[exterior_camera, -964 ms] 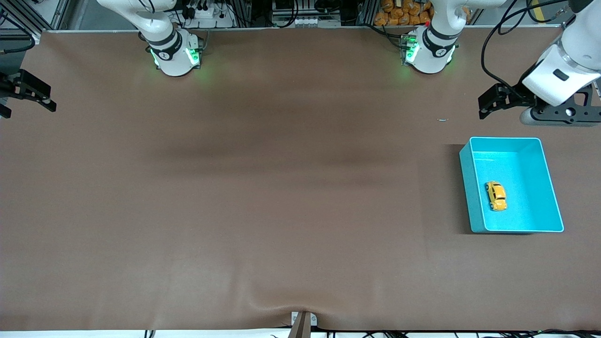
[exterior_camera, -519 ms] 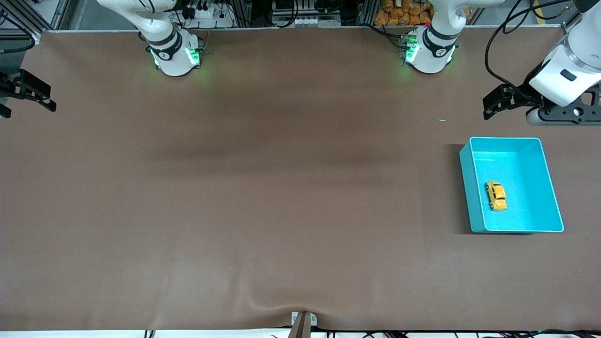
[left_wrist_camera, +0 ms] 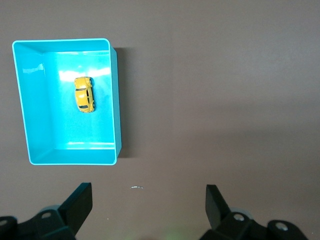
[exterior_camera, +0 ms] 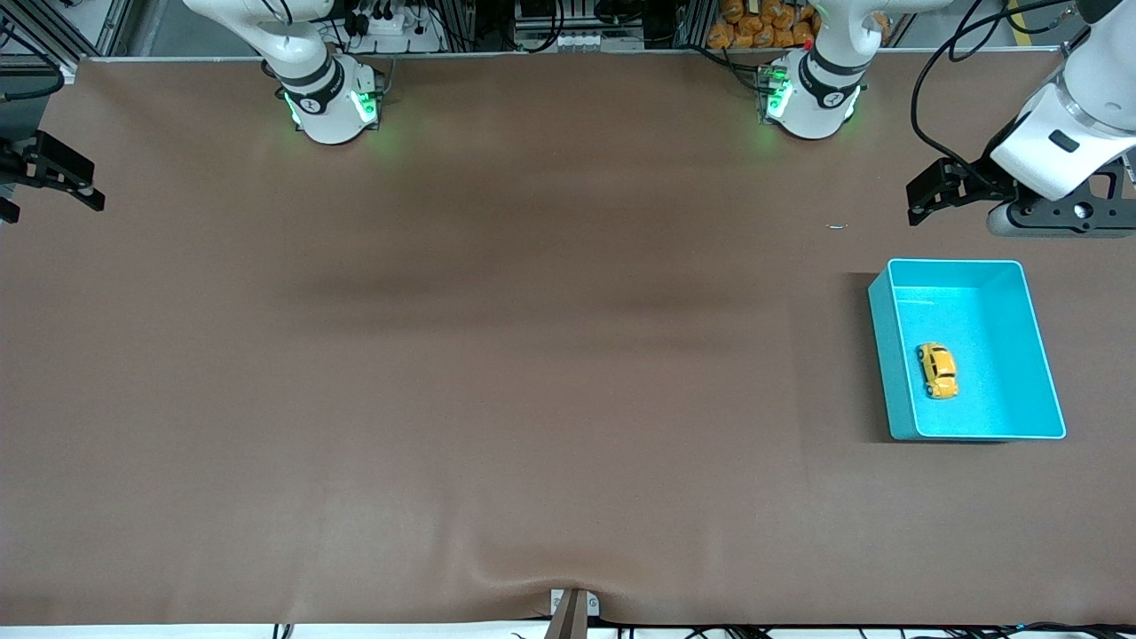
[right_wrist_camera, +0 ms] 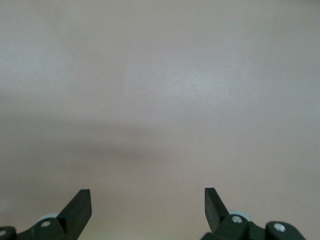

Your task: Wind and store yellow beetle car

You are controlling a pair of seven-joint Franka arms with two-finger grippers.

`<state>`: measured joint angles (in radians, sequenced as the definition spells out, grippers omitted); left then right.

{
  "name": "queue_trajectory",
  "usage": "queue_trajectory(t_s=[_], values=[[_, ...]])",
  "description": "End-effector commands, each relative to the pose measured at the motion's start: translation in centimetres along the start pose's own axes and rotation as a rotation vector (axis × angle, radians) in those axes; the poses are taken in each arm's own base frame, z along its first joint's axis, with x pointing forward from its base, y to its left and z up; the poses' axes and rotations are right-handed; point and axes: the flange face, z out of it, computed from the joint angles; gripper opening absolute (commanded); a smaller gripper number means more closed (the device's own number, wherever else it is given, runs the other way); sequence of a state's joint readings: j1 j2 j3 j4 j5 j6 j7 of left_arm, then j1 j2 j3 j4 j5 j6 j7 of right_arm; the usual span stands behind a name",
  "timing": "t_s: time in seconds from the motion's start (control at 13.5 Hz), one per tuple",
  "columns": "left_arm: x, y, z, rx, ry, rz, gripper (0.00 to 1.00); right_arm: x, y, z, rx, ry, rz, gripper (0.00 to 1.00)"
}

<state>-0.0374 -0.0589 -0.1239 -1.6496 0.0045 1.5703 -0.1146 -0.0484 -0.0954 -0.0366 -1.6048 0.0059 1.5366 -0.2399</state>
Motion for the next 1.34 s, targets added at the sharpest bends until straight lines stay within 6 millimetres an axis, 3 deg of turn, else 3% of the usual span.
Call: queue_trajectory(t_s=[0.0,1.26], values=[[-0.32,-0.11,-0.45,-0.011,0.005,0.001,1.00,-0.32,0.26,-0.67,-0.008,-0.002,-0.006,1.00],[-0.25,-0.18,-1.09,-0.014,0.017,0.002,1.00,-0.32,0.17,-0.65,-0.006,-0.003,-0.008,1.00]])
